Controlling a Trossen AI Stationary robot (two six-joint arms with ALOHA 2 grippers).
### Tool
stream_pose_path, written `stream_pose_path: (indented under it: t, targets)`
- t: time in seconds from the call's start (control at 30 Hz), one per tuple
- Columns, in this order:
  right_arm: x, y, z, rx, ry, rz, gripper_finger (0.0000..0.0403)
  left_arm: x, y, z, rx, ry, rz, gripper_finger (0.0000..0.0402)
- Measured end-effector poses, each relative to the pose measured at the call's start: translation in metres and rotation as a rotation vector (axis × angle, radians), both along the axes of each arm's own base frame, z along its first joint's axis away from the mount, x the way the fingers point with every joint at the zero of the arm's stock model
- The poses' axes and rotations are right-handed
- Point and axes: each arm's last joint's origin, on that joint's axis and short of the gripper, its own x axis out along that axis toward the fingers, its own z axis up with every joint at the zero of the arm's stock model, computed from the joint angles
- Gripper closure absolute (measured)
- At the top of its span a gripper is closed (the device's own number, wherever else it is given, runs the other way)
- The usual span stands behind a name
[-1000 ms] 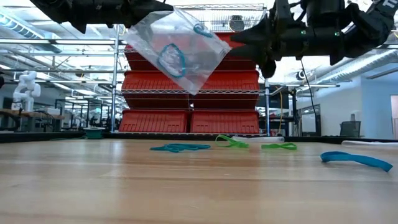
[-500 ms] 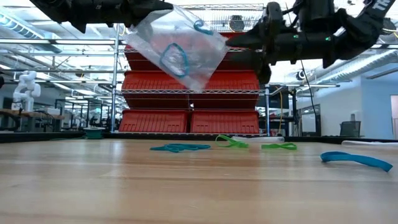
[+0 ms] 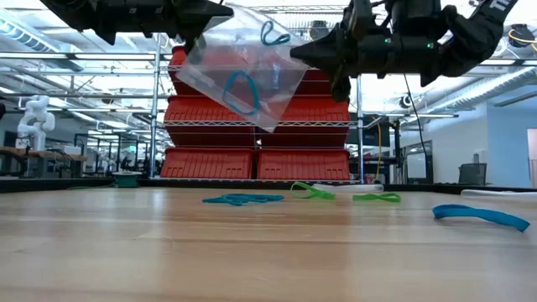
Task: Sort rubber bands
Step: Put the blue rubber band into the transparent zip bag
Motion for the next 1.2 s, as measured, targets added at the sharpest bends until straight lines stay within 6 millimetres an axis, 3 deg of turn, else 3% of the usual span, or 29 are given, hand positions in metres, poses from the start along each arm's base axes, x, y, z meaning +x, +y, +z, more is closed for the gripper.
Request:
stream_pose_path:
  t: [0.3,0.63,0.83,1.0,1.2]
  targets:
    - [-0.009,0.001,0.015,-0.038,0.023,-0.006,0.04,0.0,0.001,-0.007,0.027,0.066,0.063,0.0401]
    - [0.01,0.0,0.043,-0.12,0.171,-0.001,0.0401,0.008,0.001,-0.016,0.035,0.098,0.065,0.0401]
    - [0.012,-0.001,0.043,-0.127,0.25,0.005,0.04,0.01,-0.004,-0.01,0.064,0.035,0.042,0.0401]
    - [0.012,-0.001,0.042,-0.126,0.266,0.0,0.0375,0.01,-0.006,-0.007,0.096,0.003,0.048,0.0401]
    - [0.009,-0.001,0.041,-0.125,0.305,0.002,0.031,0.011,-0.008,-0.008,0.157,0.003,0.095,0.0401]
